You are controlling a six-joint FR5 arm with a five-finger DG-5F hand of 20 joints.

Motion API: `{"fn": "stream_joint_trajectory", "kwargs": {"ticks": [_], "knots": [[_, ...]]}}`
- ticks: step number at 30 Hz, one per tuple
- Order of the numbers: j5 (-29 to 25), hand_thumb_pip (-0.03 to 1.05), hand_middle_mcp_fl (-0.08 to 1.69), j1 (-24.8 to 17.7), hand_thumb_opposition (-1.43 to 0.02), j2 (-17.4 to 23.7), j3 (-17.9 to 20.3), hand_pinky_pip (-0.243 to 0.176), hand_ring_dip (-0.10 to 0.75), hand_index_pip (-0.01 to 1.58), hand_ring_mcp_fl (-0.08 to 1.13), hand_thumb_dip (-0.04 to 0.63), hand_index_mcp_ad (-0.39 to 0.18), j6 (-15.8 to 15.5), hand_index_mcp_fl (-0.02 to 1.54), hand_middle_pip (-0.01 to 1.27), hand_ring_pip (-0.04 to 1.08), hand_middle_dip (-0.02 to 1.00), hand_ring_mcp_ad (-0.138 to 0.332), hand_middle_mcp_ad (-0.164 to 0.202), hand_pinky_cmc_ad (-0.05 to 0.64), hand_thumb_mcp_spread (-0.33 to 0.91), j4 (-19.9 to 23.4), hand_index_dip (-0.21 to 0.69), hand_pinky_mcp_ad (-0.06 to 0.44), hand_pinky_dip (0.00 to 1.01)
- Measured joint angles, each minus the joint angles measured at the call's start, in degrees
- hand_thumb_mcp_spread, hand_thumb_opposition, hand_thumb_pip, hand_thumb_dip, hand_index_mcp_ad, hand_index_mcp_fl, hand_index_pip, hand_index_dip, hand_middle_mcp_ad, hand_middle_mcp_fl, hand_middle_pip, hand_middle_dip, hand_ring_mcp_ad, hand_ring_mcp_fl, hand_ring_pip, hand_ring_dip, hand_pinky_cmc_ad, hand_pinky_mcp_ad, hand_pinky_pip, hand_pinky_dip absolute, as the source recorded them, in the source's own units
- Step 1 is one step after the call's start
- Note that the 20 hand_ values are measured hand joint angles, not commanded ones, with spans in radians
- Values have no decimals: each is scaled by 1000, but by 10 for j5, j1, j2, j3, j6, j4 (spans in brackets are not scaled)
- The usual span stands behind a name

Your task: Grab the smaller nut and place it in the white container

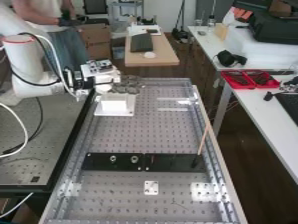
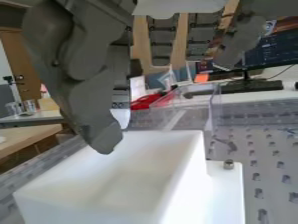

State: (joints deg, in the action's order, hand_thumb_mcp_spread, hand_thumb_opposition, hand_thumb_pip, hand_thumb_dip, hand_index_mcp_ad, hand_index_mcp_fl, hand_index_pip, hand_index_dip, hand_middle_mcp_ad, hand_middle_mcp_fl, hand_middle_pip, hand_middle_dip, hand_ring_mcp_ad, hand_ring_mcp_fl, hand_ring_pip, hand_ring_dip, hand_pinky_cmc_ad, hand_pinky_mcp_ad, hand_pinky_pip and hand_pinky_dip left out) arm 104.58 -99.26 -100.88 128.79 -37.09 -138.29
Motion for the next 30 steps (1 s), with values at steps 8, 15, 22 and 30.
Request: {"fn": "stream_joint_trajectory", "kwargs": {"ticks": [8, 15, 22, 30], "knots": [[-4, 770, 10, 12, -899, -7, -19, -105, 52, 1553, 0, 220, -209, 2, 37, 126, 70, 206, 148, 65, 333, 407, -28, 42, 204, 354], [-12, 785, 12, 27, -899, -8, -33, -108, 52, 1545, 0, 220, -209, 9, 0, 126, 70, 206, 148, 66, 333, 377, -41, 16, 204, 398], [-25, 785, 12, 61, -892, 47, -53, -108, 52, 1508, 0, 220, -209, 18, 0, 122, 70, 208, 148, 65, 332, 365, -62, -7, 216, 442], [-78, 693, 10, 135, -836, 92, -133, -112, 52, 983, 0, 215, -199, 34, 0, 126, 70, 220, 150, 65, 340, 244, -174, -26, 265, 550]]}}
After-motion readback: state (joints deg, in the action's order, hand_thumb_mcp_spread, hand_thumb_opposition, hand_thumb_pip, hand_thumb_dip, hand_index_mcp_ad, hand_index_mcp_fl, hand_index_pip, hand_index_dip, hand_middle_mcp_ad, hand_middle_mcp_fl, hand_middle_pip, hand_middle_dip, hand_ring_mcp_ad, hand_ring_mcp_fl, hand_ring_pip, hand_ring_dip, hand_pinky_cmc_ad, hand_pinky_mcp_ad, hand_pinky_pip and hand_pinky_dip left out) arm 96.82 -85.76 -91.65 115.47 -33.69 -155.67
